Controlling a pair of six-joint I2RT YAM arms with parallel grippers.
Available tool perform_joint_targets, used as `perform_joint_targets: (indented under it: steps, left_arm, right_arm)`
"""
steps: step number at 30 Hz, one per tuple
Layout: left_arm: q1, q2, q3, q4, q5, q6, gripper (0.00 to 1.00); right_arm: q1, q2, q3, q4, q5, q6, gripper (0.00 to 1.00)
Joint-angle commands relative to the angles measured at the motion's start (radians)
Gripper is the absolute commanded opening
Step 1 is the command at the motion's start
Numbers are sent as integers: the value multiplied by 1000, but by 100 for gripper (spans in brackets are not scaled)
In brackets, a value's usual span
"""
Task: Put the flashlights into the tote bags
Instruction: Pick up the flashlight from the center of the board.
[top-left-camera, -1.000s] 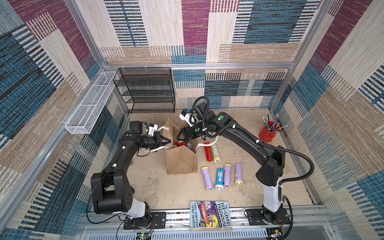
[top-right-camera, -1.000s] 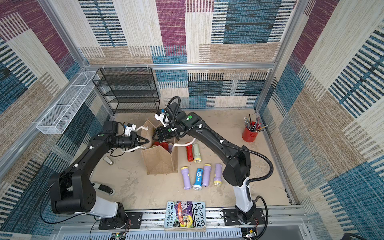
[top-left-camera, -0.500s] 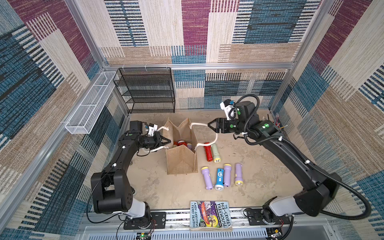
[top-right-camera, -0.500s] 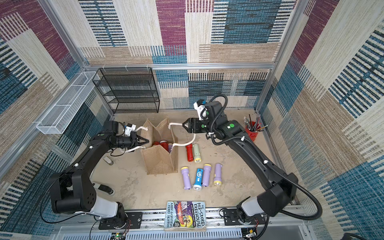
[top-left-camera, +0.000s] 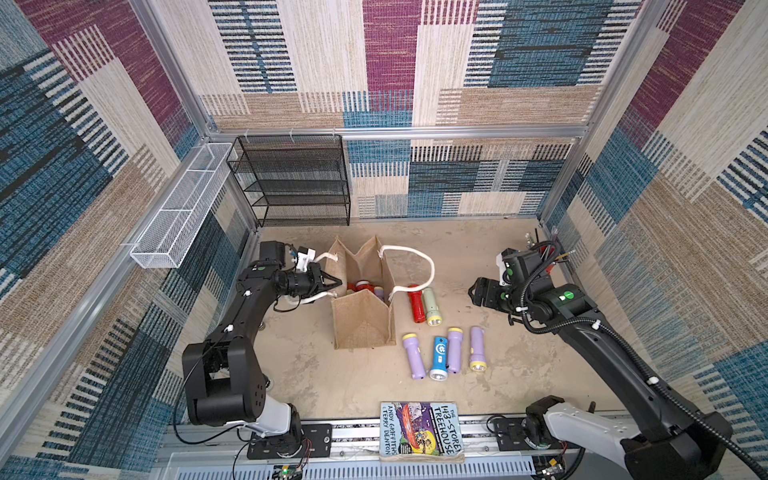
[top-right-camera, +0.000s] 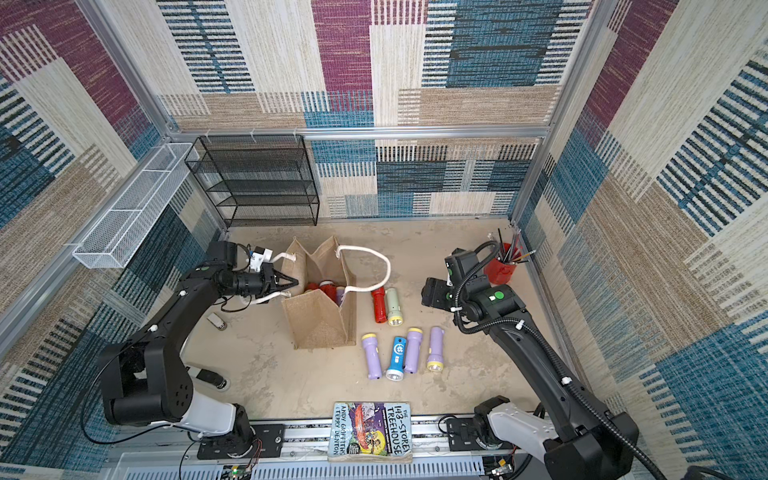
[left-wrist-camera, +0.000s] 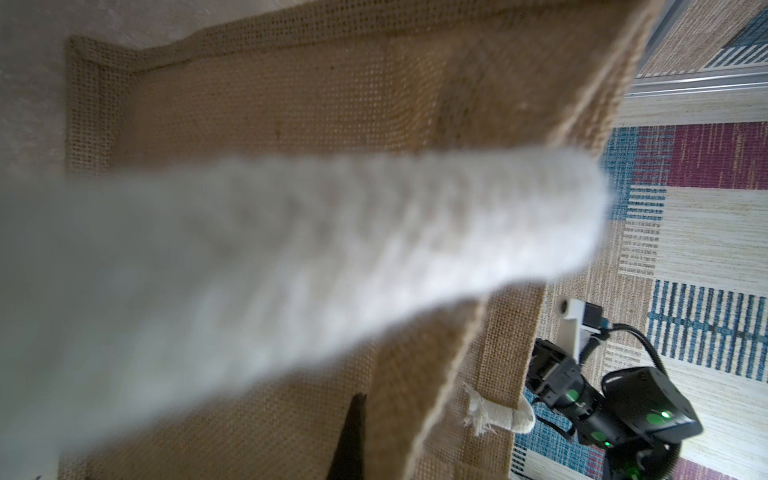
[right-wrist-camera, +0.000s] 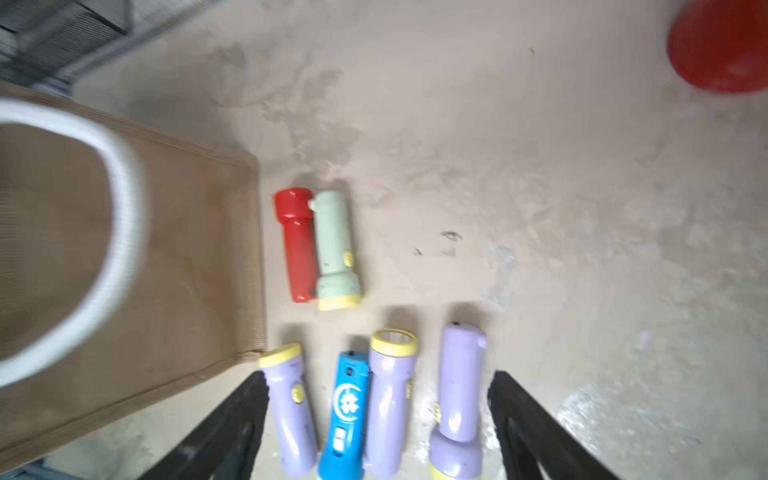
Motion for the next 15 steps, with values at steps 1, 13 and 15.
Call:
perform_joint_targets:
  steps: [1,13,15]
  left_arm:
    - [0,4,5,-14,15,25,3]
    - [0,3,2,-14,20,28,4]
    - [0,2,1,-13,20,27,4]
  right_arm:
    - [-1,-15,-76,-47,31,31,85]
    - [-14,109,-252,160,-44,9,78]
    - [-14,131,-249,178,-36,-3,77]
